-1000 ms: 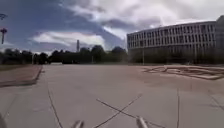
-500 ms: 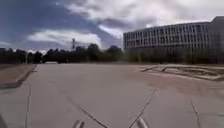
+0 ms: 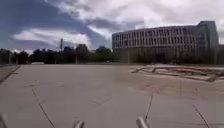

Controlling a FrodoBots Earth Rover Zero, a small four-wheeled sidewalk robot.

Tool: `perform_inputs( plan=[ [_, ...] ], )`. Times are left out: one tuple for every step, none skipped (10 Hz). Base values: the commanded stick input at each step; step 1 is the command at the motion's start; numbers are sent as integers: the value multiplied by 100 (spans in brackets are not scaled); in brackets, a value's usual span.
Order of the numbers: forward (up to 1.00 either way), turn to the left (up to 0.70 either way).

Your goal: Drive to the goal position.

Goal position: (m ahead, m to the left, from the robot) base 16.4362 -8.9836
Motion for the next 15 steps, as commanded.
perform_inputs(
  plan=[
    [100, 0],
    [100, 0],
    [100, 0],
    [100, 0],
    [100, 0],
    [100, 0],
    [100, -14],
    [100, -17],
    [100, 0],
    [100, 0],
    [100, 0],
    [100, -10],
    [100, -31],
    [100, 0],
    [100, 0]
  ],
)
